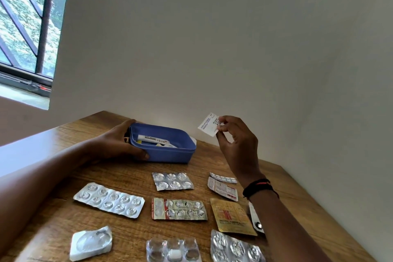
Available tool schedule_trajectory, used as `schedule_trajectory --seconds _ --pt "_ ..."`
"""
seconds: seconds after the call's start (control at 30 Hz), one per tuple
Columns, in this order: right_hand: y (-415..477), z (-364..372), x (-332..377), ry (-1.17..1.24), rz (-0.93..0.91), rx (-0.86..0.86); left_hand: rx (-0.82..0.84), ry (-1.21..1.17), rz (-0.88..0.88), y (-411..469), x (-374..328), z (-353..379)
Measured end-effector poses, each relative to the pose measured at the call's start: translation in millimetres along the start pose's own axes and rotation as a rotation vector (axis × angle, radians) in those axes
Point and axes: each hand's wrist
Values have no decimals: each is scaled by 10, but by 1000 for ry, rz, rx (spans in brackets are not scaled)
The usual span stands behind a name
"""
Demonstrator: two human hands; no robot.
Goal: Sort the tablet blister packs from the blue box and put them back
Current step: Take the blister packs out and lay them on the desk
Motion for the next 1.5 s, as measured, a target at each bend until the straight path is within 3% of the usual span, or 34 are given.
schedule_trajectory --seconds 0.4,0.5,0.6,0.73,0.87,1.03,1.17,1.3,1.5 --pt "-5 38 -3 65 50 17 3 -2 -43 -5 -21 4" --pt "2 104 -12 241 342 48 16 1 -47 -18 -27 -12" --pt "-26 178 -85 355 711 209 23 -1 -43 -31 -41 -25" --pt "-116 289 -137 404 906 428 25 -6 -42 -40 -41 -28" --pt "-165 337 -135 371 877 562 22 2 -24 -51 -45 -24" --pt "-168 336 -81 227 808 565 19 6 3 -42 -28 -29" --pt "-79 341 48 182 521 447 19 9 17 -33 -24 -24" --pt "-4 415 378 291 172 540 34 41 46 -45 -44 -15" --pt "20 580 720 258 26 722 29 113 139 -58 -20 -1"
Point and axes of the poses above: each hand's wrist, its own y-axis towards the middle knuckle, its own z-axis out of the palm, x = y × z, and after that the axes turned 13 degrees about x, right-handed
